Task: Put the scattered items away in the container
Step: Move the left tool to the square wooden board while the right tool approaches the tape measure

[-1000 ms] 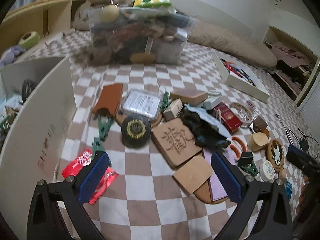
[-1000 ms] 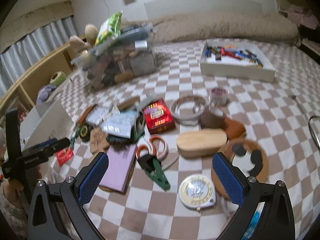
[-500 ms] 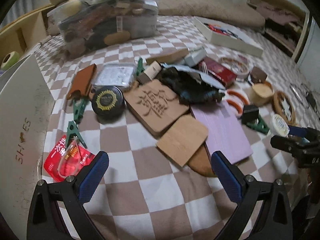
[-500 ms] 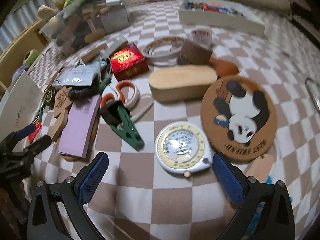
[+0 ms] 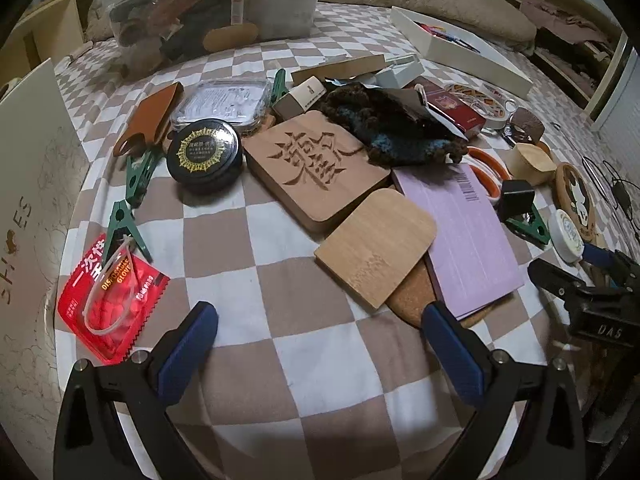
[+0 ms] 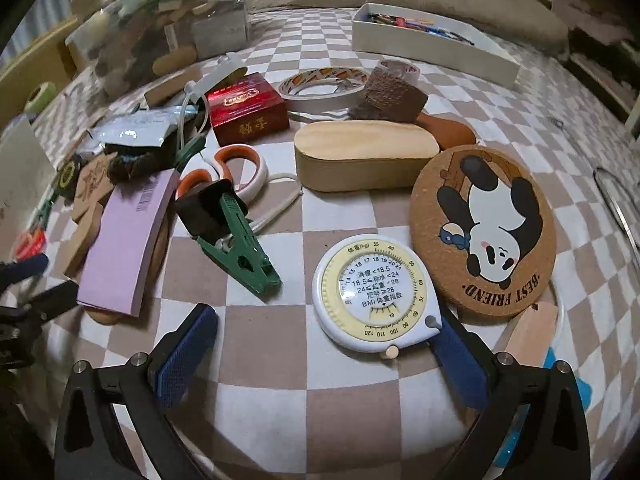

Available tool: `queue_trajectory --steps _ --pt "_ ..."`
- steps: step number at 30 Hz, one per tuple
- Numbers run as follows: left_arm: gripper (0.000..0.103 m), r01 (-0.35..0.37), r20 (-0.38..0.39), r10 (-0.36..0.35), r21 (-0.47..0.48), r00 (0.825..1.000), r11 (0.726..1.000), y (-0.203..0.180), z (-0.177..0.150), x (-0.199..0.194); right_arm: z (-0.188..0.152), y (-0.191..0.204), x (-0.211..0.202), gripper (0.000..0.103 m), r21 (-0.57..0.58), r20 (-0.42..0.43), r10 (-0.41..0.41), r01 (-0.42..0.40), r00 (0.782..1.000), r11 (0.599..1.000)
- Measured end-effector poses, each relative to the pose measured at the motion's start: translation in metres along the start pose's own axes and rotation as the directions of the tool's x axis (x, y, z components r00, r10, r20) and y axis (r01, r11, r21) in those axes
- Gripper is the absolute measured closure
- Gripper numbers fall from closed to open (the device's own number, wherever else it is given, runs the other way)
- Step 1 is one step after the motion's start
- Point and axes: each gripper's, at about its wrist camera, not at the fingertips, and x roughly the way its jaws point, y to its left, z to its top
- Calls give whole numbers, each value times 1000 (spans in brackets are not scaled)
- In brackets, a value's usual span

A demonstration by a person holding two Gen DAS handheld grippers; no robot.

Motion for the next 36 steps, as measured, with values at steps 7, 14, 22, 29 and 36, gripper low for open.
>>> queue_trajectory --steps 7,14,22,29,36 --pt "0 38 0 -38 -54 999 998 5 -1 -2 0 1 2 0 -1 11 -5 5 1000 1000" --pt "0 206 18 -207 -222 978 953 17 11 -10 1 7 4 0 14 18 -23 23 1000 1000" --pt "0 238 13 -250 -349 968 906 14 37 5 3 8 6 0 13 6 -46 46 999 999" --pt "0 133 -4 -141 -300 990 944 1 44 17 2 8 7 0 17 15 -45 45 999 999" --pt "0 18 19 -15 -202 1000 979 4 25 11 1 7 6 0 17 14 -44 44 999 999"
